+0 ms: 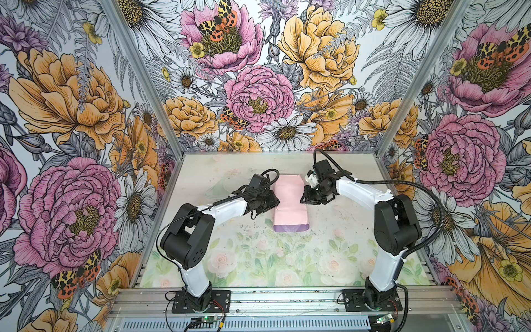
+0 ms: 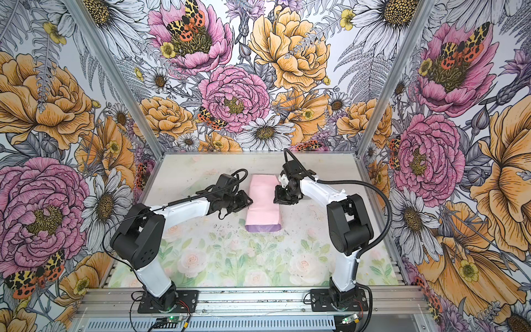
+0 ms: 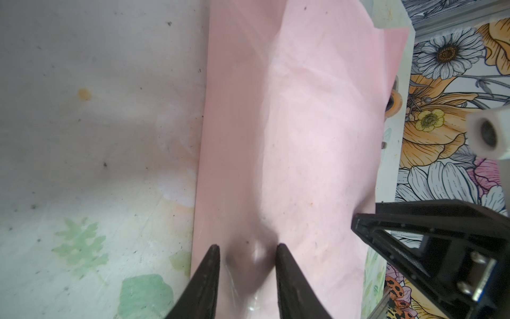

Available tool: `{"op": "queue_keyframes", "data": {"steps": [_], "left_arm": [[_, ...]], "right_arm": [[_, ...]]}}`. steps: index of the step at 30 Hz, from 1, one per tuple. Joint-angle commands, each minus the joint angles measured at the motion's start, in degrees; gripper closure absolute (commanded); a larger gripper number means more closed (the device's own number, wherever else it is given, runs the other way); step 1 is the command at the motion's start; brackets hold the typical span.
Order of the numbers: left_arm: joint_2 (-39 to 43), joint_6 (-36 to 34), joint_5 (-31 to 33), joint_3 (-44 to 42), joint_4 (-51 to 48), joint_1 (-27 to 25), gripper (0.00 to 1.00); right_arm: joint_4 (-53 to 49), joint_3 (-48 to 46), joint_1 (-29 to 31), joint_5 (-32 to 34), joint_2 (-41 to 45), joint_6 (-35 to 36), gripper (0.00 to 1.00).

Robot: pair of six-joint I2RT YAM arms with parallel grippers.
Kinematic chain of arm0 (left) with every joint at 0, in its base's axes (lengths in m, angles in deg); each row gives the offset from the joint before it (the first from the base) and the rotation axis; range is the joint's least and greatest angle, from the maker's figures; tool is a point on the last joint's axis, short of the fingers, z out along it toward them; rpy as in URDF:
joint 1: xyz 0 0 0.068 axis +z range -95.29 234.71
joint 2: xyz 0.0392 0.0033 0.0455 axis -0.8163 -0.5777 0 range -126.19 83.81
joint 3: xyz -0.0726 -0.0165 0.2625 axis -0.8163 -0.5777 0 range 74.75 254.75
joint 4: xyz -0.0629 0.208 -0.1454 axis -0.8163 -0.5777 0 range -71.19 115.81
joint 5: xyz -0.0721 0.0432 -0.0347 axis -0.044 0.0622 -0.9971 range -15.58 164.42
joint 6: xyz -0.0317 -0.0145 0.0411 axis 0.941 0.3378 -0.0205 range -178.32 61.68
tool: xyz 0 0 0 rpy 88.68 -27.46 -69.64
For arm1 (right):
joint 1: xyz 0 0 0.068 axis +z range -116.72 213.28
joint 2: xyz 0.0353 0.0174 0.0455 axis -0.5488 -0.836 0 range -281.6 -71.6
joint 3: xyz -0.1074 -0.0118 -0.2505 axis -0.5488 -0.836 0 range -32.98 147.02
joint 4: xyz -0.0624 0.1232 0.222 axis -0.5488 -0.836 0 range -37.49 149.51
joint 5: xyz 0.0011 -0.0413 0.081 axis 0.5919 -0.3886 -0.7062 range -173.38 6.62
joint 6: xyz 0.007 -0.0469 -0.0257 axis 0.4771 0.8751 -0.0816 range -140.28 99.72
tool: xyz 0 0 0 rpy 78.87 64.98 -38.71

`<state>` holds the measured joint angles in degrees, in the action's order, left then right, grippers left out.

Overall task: Wrap the gift box in paper
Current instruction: 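Hold both paper flaps down on the box top with both grippers, then release the seam and move the right gripper to the grey tape dispenser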

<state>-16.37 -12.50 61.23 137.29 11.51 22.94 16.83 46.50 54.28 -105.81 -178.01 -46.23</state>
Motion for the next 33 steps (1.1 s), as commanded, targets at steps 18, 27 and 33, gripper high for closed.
{"op": "queue_keyframes", "data": {"steps": [18, 27, 33], "left_arm": [[13.28, -9.26, -0.90, 1.99, -5.56, 5.43, 0.33], [14.31, -7.85, -1.15, -2.24, -2.56, 7.11, 0.33], [13.79, -7.68, -1.02, -2.46, -2.06, 8.02, 0.33]], "right_arm": [[-8.15, 7.69, -21.95, -11.16, 7.88, 20.58, 0.57], [-10.07, 16.65, -27.09, -13.84, -8.95, 28.83, 0.60], [-10.67, 21.45, -28.43, -15.56, -16.44, 31.22, 0.61]]}}
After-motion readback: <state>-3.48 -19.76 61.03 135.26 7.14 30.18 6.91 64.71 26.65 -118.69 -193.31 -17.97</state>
